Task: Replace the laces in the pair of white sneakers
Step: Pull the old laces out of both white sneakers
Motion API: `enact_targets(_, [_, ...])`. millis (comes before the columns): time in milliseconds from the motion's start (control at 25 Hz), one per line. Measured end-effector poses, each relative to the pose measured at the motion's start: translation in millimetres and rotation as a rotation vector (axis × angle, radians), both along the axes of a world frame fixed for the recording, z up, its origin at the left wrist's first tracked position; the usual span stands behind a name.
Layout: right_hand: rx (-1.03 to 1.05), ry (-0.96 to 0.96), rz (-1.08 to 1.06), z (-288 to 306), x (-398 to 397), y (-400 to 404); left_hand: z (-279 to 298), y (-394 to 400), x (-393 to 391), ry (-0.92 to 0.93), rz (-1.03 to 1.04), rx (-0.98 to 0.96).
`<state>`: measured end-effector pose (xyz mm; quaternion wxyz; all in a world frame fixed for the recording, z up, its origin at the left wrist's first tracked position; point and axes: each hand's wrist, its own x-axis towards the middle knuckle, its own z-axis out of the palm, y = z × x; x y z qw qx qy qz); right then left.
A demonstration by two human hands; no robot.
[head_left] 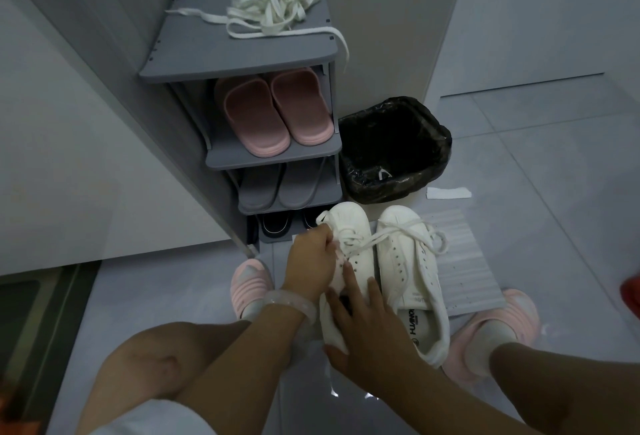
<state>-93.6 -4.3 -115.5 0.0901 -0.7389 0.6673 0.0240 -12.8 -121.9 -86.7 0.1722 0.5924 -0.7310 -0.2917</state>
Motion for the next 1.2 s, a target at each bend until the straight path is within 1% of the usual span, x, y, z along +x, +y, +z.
enact_targets(120, [0.065,0.016,-0.019,4.8,-0.2,-0.9,39.5,-15.3,7.4,0.236,0.27,-0.321])
enact_targets(160, [0.079,0.021,-0.029,5.1,1.0,-1.5,51.7,-20.8,11.9,0.28,0.301,-0.386])
enact_targets(200, [0.085,0.022,-0.034,5.0,1.9,-1.7,57.3,-23.7,15.5,0.271,0.276,-0.385])
enact_targets(240, [0.09,0.018,-0.034,4.6,2.2,-1.8,56.9,-23.2,17.2,0.224,0.22,-0.313])
enact_targets(360, [0.115,0.011,-0.02,4.7,1.7,-0.3,23.5,-7.3,9.6,-0.015,0.031,0.108])
enact_targets(400, [0.096,0.018,-0.013,2.1,1.0,-0.3,9.6,-1.2,5.9,-0.075,-0.028,0.206])
enact_targets(440, [0.083,0.019,-0.009,0.0,0.6,-0.5,-1.4,3.7,2.6,-0.116,-0.064,0.247])
enact_targets(560, [0.085,0.011,0.009,-3.5,1.5,-0.7,-13.9,4.9,-1.9,-0.241,-0.09,0.172])
enact_targets(640, [0.111,0.01,0.01,1.2,2.5,0.2,-15.9,4.0,-2.4,-0.336,-0.146,0.131])
enact_targets(680, [0.119,0.011,0.007,1.9,2.1,-0.1,-15.9,4.1,-2.9,-0.352,-0.169,0.121])
enact_targets(760, [0.138,0.02,0.008,0.0,0.0,-1.3,-9.0,5.3,-1.5,-0.276,-0.144,0.074])
enact_targets(840, [0.163,0.049,0.013,3.2,-0.6,-2.0,7.0,0.5,2.1,-0.159,-0.01,-0.022])
enact_targets(920, [0.116,0.037,0.042,16.3,1.9,-4.7,21.6,-9.2,8.7,-0.094,0.078,-0.077])
enact_targets(960, [0.123,-0.024,0.038,27.1,0.5,-10.2,25.2,-12.0,12.6,-0.11,0.064,-0.066])
enact_targets(1000, [0.086,-0.072,0.026,34.0,-5.3,-20.6,26.1,-12.5,15.2,-0.15,0.03,-0.036])
enact_targets(1040, [0.018,-0.084,0.046,38.5,-14.0,-32.2,25.1,-10.3,17.0,-0.198,-0.011,0.0])
enact_targets(1120, [-0.079,-0.126,0.004,47.0,-28.5,-63.1,18.6,-3.4,17.8,-0.283,-0.089,0.053])
enact_targets(1160, [-0.081,-0.116,-0.007,45.8,-36.4,-74.4,15.2,-0.2,17.5,-0.308,-0.121,0.071])
enact_targets(1200, [-0.016,-0.097,-0.005,42.3,-41.6,-83.1,13.0,2.6,16.6,-0.318,-0.148,0.09])
